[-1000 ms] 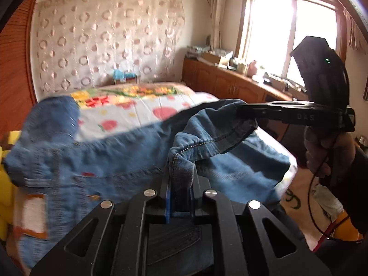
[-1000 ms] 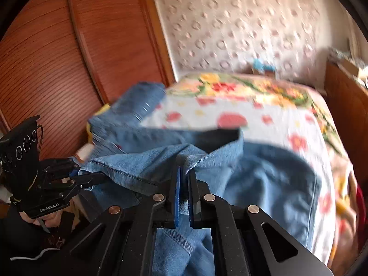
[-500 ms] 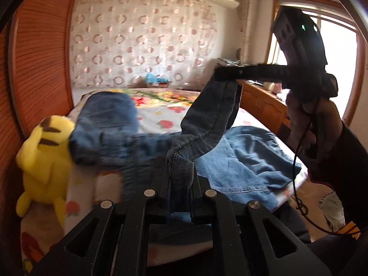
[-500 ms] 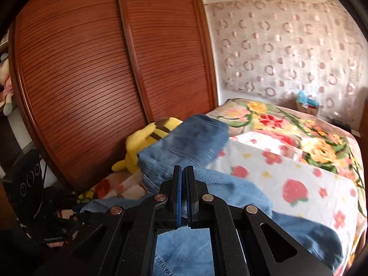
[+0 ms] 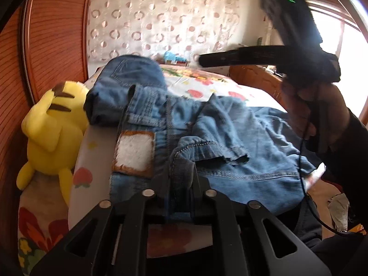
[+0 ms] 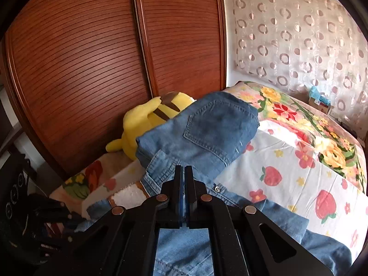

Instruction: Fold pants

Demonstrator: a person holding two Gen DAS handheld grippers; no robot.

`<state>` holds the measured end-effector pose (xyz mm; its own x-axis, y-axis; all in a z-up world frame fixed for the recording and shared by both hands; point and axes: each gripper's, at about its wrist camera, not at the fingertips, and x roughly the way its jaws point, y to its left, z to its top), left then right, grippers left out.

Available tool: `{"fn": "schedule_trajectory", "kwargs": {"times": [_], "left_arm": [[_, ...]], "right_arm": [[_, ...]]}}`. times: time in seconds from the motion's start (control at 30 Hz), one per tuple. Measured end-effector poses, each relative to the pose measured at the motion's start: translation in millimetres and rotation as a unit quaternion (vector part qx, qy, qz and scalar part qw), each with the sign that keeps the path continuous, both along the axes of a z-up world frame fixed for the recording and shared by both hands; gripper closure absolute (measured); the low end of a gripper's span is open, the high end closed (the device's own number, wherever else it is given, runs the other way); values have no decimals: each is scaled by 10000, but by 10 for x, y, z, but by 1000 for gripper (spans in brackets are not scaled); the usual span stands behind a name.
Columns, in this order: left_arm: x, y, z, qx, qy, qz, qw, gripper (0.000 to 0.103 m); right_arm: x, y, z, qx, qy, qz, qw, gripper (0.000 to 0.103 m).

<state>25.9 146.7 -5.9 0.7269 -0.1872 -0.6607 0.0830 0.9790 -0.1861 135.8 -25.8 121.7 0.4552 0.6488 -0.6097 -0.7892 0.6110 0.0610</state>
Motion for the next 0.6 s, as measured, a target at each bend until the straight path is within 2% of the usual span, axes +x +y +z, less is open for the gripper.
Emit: {"fn": "schedule_trajectory", "kwargs": {"times": [0.1,0.17,0.2,0.23,0.33,0.4,0.43,0.53,0.6], "left_arm": [[13,73,-51,23,94,116,9999,80],[8,116,-52,59,111,231,9997,69],[-2,136,-39,63,86,292,9995,57],[-14,157,-28,50,48,338,9994,52],[-48,180,15,96,-51,395,9992,52],[-52,183,20,210,-89,437,9988,51],[-45,185,10,265,-74,451,9986,51],[-4,235,-54,520,-3,683,9963,51],[15,320,-95,443,70,842,9954,51]], "right_arm": [[-39,-148,-6,-20,-30,-99,9999,102],[-63,-277,-36,-11,-6,-195,9998,102],[-70,-340,-55,-13,7,-260,9997,102],[-90,-390,-80,-7,6,-316,9995,102],[-94,-521,-205,-29,138,-497,9987,96],[-109,-583,-304,-70,281,-597,9978,73],[-117,-612,-364,-67,394,-618,9973,69],[-147,-636,-549,-153,725,-590,9955,66],[-183,-602,-651,-234,890,-500,9945,66]]}}
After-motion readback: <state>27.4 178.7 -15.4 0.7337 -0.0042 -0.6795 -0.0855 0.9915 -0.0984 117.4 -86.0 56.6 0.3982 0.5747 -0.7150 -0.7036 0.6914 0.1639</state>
